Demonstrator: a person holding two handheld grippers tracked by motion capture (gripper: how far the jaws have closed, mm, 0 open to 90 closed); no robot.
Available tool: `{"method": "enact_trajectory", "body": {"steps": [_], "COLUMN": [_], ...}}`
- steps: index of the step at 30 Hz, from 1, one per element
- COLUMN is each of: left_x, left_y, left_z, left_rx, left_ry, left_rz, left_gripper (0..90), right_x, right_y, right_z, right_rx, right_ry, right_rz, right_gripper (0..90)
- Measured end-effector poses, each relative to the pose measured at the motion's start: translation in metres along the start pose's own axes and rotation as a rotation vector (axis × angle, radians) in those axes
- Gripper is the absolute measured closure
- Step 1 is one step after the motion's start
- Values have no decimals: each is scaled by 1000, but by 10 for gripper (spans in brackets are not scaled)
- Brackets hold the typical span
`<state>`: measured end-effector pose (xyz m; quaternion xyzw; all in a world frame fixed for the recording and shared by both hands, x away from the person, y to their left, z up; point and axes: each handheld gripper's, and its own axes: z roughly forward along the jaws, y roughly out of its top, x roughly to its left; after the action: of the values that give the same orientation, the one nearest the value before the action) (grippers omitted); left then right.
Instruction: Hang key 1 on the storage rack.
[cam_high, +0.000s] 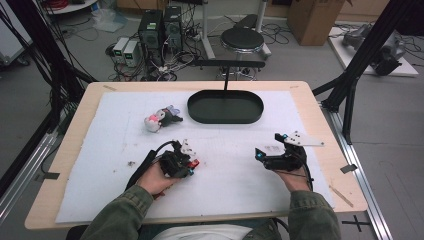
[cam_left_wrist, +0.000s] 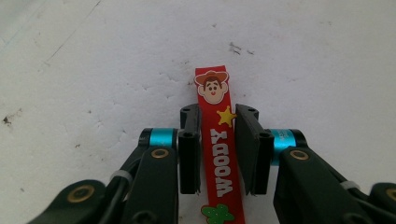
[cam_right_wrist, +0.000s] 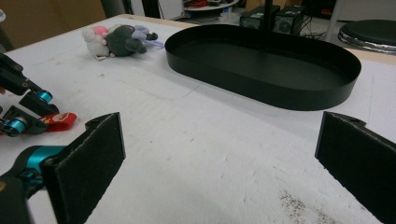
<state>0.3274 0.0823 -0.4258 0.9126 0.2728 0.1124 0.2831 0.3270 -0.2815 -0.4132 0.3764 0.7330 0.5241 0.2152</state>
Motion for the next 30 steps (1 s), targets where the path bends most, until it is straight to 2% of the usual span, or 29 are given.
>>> {"method": "enact_trajectory", "body": {"steps": [6,11,13,15,17,18,19,20,21,22,23,24,25,26,27,30], "left_x": [1,3,5,10,17,23,23,29,29,35,35,39,40,43,43,43], "left_y": [-1,0,0,0,0,-1,-1,0,0,2,2,3,5,9,9,18], "left_z": [-1,-7,-12,-19,-28,-39,-39,-52,-52,-68,-68,-77,-83,-97,-97,-116], "left_rx": [-9,-20,-37,-67,-78,-105,-105,-134,-134,-186,-186,-222,-237,-254,-254,-265], "left_ry": [-1,-28,-46,-72,-102,-109,-109,-107,-107,-120,-120,-132,-142,-139,-139,-125], "left_rz": [12,-5,-23,-63,-90,-117,-117,-142,-142,-165,-165,-189,-200,-183,-183,-148], "left_gripper": [732,732,734,733,731,730,730,730,730,731,731,731,732,732,732,732], "right_x": [-1,0,1,1,0,0,0,0,0,0,0,0,0,0,0,0], "right_y": [0,0,0,0,0,0,0,0,0,0,0,0,0,0,0,0], "right_z": [0,0,0,0,0,0,0,0,0,0,0,0,0,0,0,-1], "right_rx": [-1,7,7,7,4,4,4,5,4,4,4,3,4,1,3,2], "right_ry": [-1,3,0,-1,-1,-1,0,1,0,-2,-2,-2,-3,-4,-4,-6], "right_rz": [-8,4,4,2,-1,-1,1,2,2,4,4,3,0,-4,1,1], "right_gripper": [5,5,5,6,5,5,5,5,5,5,5,5,5,5,5,5]}}
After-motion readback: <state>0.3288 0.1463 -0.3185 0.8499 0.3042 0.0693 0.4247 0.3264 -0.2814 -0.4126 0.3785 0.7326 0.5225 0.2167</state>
